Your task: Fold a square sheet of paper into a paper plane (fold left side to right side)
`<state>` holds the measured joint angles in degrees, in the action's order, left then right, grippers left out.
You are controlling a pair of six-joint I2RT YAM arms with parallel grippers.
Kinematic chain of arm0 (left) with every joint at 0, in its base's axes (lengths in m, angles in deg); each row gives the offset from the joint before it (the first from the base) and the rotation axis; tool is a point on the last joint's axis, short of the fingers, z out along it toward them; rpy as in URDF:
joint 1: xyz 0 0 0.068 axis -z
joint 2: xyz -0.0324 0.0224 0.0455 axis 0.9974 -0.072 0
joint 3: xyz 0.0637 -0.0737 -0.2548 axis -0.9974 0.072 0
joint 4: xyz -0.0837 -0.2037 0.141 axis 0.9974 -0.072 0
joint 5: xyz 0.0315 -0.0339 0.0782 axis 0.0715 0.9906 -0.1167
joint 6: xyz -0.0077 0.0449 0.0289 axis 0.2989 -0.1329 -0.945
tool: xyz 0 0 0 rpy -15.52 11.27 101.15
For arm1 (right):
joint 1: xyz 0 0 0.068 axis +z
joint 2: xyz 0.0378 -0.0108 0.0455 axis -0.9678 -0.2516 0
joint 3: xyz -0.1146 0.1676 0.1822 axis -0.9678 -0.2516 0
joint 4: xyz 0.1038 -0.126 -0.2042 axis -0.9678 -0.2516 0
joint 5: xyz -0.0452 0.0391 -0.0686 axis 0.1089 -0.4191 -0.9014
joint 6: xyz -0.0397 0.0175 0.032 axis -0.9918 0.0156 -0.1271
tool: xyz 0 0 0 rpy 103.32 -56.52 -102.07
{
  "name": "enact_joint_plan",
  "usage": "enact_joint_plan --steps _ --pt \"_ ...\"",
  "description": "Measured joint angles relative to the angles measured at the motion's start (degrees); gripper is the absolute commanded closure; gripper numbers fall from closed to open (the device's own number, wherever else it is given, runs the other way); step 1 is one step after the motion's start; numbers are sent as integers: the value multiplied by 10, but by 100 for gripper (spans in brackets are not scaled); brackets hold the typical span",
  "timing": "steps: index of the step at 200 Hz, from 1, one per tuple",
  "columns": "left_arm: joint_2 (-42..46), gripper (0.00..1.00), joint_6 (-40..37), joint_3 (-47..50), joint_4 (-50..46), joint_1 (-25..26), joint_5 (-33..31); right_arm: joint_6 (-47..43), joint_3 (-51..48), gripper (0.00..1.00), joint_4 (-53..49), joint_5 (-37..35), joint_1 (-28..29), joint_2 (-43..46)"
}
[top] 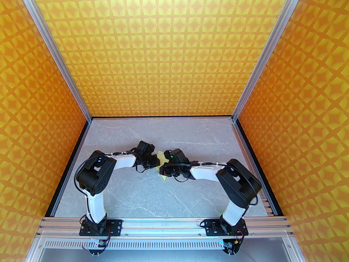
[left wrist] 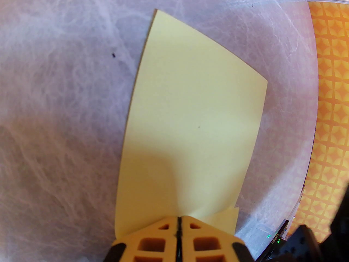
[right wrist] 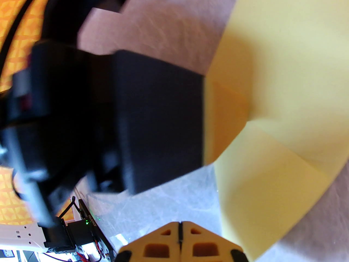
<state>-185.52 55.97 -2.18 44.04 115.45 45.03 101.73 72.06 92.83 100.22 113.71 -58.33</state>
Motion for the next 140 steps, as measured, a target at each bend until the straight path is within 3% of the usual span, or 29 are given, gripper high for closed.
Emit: enact_joint_plan --steps 140 --pt "0 95 1 4 8 0 1 25 -31 100 55 7 -2 -30"
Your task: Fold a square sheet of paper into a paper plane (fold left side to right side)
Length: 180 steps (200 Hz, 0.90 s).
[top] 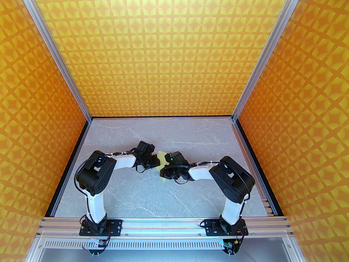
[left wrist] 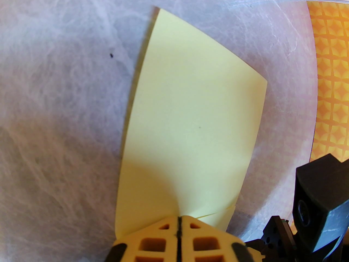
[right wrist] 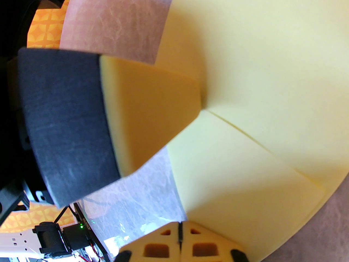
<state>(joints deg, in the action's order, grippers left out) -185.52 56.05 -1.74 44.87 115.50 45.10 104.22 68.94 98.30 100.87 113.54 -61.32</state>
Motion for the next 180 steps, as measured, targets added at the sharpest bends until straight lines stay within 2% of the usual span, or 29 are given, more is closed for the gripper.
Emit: enact_joint_plan --steps 124,180 --pt "-2 96 2 1 1 5 13 21 -122 100 47 17 -3 83" --pt "-2 96 2 1 1 5 13 16 -130 100 -37 23 -3 128"
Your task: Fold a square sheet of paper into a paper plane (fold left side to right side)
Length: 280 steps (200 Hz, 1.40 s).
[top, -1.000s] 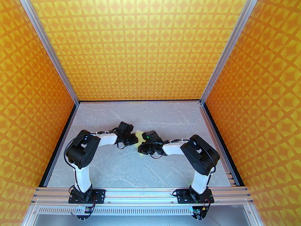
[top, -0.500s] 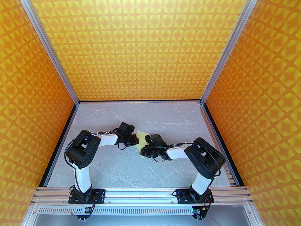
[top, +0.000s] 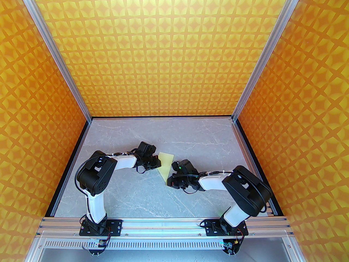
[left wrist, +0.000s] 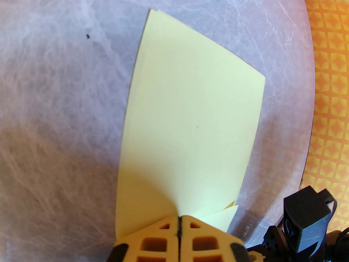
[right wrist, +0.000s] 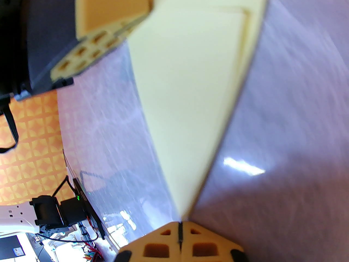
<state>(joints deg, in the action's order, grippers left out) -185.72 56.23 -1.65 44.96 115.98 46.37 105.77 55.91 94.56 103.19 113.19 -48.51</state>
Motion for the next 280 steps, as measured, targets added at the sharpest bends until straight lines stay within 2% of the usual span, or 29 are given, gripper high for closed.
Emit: enact_joint_plan --steps 26,61,92,141,231,280 --pt "0 96 0 0 0 1 0 -9 34 100 -49 0 0 23" --pt "0 96 0 0 0 2 0 -17 102 100 -57 2 0 25" --pt "0 96 0 0 0 3 0 -16 136 100 -40 3 -9 -21" --pt "0 96 2 0 1 3 0 -16 136 100 -23 4 -19 -114" --pt "0 95 -1 0 3 -3 1 -37 109 100 19 6 -19 -111" --pt "-4 95 -10 0 12 -37 7 -41 99 100 36 4 -19 -109"
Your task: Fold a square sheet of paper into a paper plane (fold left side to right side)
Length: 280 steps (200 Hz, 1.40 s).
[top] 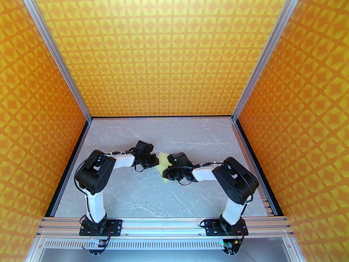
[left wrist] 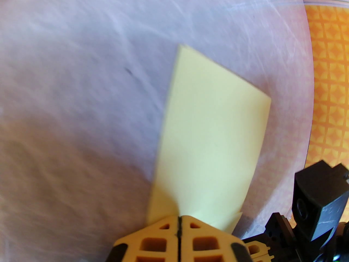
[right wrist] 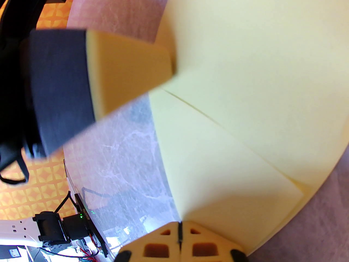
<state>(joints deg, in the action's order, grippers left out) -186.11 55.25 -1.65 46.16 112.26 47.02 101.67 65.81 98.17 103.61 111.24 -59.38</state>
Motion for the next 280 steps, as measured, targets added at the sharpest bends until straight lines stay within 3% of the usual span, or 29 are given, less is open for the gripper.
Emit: enact_joint_plan --steps 53,127,188,280 --pt "-5 94 -13 -8 -4 -31 9 -7 1 100 -24 -3 0 10" --pt "84 64 12 22 10 -37 -7 -31 69 94 -139 -36 -11 64" --pt "98 62 52 82 45 -4 -7 -49 99 95 -158 -42 -40 42" --pt "68 62 68 85 71 23 -7 -64 99 99 -170 -59 -47 1"
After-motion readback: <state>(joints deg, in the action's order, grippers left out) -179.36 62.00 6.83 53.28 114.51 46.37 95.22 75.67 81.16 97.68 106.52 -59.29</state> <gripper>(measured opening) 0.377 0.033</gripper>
